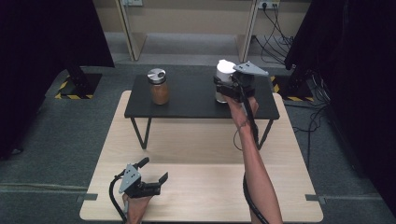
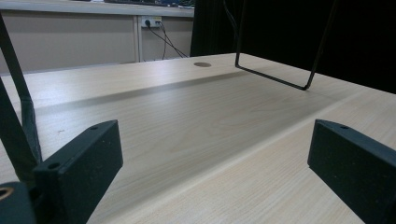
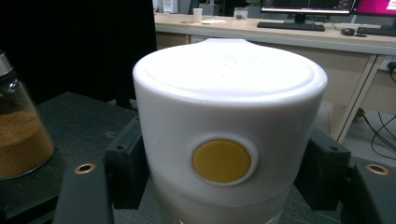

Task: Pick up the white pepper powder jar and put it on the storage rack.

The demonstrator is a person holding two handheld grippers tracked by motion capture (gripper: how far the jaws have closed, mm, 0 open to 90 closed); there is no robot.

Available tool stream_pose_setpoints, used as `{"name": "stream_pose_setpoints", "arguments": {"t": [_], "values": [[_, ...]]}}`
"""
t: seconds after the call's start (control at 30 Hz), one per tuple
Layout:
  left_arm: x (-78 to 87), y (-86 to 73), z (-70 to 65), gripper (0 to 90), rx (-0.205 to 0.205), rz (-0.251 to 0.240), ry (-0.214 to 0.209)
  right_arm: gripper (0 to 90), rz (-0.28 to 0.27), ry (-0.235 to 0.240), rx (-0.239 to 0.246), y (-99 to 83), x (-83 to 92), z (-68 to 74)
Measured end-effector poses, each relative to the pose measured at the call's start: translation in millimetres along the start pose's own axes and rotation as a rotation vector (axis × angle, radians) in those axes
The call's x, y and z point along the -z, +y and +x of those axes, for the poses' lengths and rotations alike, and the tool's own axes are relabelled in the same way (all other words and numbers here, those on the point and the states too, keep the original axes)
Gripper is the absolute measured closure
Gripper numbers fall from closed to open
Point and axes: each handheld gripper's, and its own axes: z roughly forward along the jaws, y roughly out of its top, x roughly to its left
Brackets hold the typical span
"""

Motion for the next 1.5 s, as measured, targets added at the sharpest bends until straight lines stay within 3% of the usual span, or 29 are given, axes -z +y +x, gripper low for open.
{"name": "stream_pose_setpoints", "arguments": {"t": [0.27, 0.4, 0.57, 0.7, 0.77, 1.3, 1.5], "values": [[-0.2, 0.0, 0.0, 2.4, -0.001, 0.001, -0.001, 29.9, -0.012, -0.009, 0.006, -4.3, 0.5, 3.6], [-0.1, 0.1, 0.2, 2.4, -0.002, 0.001, -0.001, 17.4, 0.0, -0.017, -0.011, -3.9, -1.2, 4.4], [-0.4, 0.0, 0.2, 2.4, 0.0, 0.001, -0.001, 6.6, -0.037, 0.032, -0.078, -13.2, 1.0, -8.9], [-0.5, 0.2, 0.2, 2.5, 0.001, 0.002, -0.002, 0.9, -0.061, 0.079, -0.092, -19.8, 4.1, -18.7], [-0.5, 0.3, 0.3, 2.4, -0.001, 0.002, -0.002, 0.2, -0.076, 0.114, -0.115, -23.0, 6.6, -24.3], [-1.0, 0.4, 0.7, 2.5, -0.004, 0.003, -0.005, 0.2, -0.113, 0.162, -0.101, -40.7, 31.5, -32.5], [-0.9, 0.3, 0.9, 2.5, -0.003, 0.002, -0.006, 0.2, -0.149, 0.211, -0.106, -55.5, 42.9, -39.0]]}}
